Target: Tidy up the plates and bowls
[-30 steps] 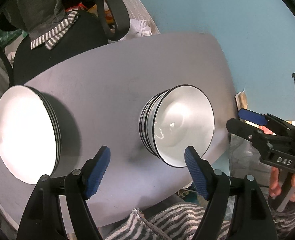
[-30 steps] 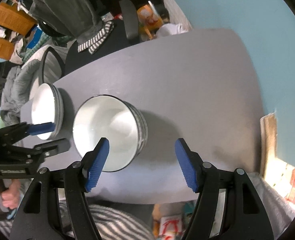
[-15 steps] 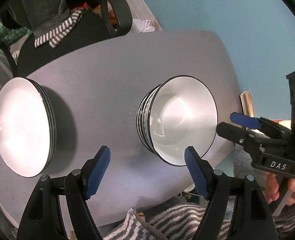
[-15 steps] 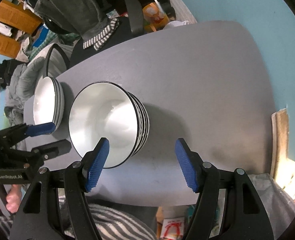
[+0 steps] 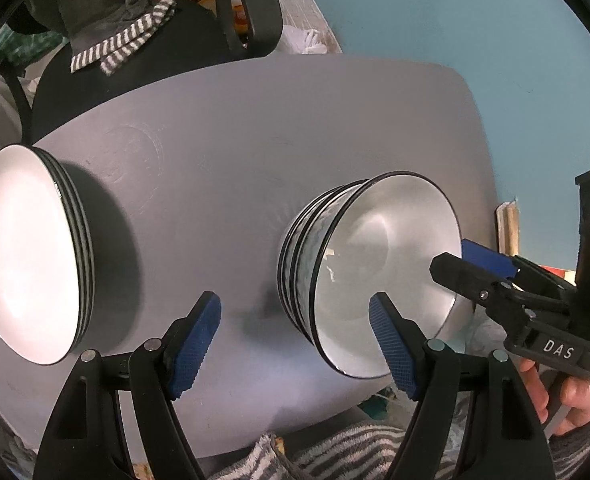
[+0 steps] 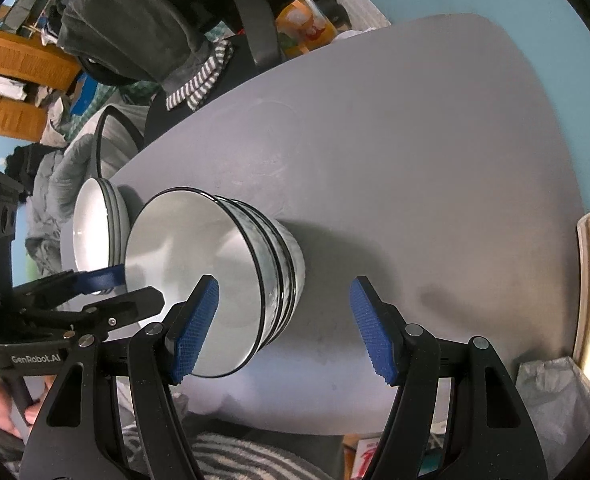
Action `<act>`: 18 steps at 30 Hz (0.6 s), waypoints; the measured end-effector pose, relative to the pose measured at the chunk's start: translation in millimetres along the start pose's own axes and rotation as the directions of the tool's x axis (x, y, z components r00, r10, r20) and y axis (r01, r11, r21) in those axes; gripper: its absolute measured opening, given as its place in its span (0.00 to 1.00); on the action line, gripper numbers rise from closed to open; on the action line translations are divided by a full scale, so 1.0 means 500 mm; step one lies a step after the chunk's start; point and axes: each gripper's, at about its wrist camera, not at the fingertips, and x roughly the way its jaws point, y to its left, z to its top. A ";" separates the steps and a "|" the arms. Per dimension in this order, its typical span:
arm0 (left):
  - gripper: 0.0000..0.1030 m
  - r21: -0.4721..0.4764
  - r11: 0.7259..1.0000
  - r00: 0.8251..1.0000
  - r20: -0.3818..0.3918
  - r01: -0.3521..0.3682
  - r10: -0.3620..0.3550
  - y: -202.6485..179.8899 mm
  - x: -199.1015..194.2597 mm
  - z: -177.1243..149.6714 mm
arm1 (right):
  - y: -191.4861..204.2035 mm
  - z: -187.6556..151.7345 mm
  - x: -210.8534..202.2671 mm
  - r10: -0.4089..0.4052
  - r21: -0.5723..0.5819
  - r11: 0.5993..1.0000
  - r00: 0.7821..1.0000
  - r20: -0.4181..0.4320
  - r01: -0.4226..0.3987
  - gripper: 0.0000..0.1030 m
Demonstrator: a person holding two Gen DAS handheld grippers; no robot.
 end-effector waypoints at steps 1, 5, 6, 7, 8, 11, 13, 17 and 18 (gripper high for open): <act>0.76 -0.001 1.000 1.000 -0.002 -0.002 0.002 -0.001 0.002 0.002 | 0.000 0.000 0.002 -0.001 -0.004 1.000 1.000 -0.003 0.001 0.66; 0.76 -0.006 1.000 1.000 0.006 -0.009 0.009 0.001 0.009 0.007 | -0.003 0.005 0.011 -0.016 -0.018 1.000 1.000 -0.015 0.016 0.66; 0.76 -0.009 1.000 1.000 0.007 -0.008 0.008 0.002 0.011 0.008 | -0.004 0.006 0.014 -0.020 -0.019 1.000 1.000 -0.018 0.019 0.66; 0.76 -0.013 1.000 1.000 0.007 -0.008 0.008 0.003 0.014 0.010 | -0.005 0.007 0.018 -0.023 -0.019 1.000 1.000 -0.022 0.022 0.66; 0.70 -0.022 1.000 1.000 0.004 -0.007 0.007 0.005 0.017 0.011 | -0.007 0.008 0.021 -0.024 -0.015 1.000 0.999 -0.025 0.024 0.66; 0.53 -0.049 0.999 1.000 -0.016 -0.002 0.002 0.013 0.030 0.016 | -0.010 0.009 0.026 -0.024 -0.007 1.000 0.999 -0.025 0.024 0.66; 0.51 -0.064 0.998 0.999 -0.031 0.006 -0.008 0.019 0.038 0.018 | -0.011 0.010 0.028 -0.024 -0.002 1.000 0.999 -0.025 0.024 0.66; 0.42 -0.061 0.998 0.999 -0.035 0.017 -0.019 0.018 0.045 0.017 | -0.013 0.012 0.035 -0.023 0.005 1.000 0.999 -0.033 0.023 0.66; 0.41 -0.059 0.998 0.999 -0.032 0.024 -0.026 0.017 0.045 0.017 | -0.012 0.014 0.036 -0.024 0.006 1.000 0.999 -0.037 0.024 0.66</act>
